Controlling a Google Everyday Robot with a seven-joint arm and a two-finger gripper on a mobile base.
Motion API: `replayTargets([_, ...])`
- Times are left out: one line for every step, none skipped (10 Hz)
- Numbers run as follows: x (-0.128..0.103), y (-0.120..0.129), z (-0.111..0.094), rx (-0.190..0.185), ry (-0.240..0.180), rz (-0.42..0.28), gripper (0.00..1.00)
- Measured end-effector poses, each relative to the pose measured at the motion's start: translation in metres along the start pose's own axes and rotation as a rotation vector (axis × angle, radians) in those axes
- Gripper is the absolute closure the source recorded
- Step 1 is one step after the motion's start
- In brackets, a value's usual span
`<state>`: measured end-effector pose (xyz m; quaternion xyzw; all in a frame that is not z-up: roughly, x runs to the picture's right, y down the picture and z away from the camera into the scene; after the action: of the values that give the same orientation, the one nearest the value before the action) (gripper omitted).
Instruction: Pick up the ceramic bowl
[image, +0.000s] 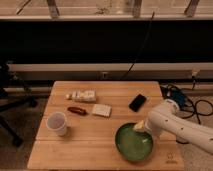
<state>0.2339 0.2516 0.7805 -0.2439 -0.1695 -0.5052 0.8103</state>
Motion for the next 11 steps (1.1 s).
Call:
replayTargets([0.001, 0.000, 0.001, -0.001, 0.003, -0.003, 0.20])
replayTargets([0.001, -0.001, 0.002, 0.000, 0.001, -0.003, 0.20])
replayTargets([0.002, -0.001, 0.004, 0.000, 0.003, -0.005, 0.20])
replayTargets([0.002, -0.002, 0.004, -0.001, 0.003, -0.007, 0.20])
replayTargets([0.001, -0.002, 0.005, -0.008, -0.003, -0.011, 0.23])
replayTargets([-0.003, -0.006, 0.009, -0.020, -0.025, -0.034, 0.31])
replayTargets([-0.005, -0.011, 0.012, -0.020, -0.036, -0.049, 0.39])
replayTargets([-0.008, -0.010, 0.012, -0.024, -0.056, -0.062, 0.51])
replayTargets([-0.009, -0.009, 0.012, -0.018, -0.069, -0.072, 0.63])
replayTargets([-0.009, -0.011, 0.012, -0.011, -0.078, -0.083, 0.72])
replayTargets([-0.009, -0.010, 0.012, 0.006, -0.092, -0.092, 0.82])
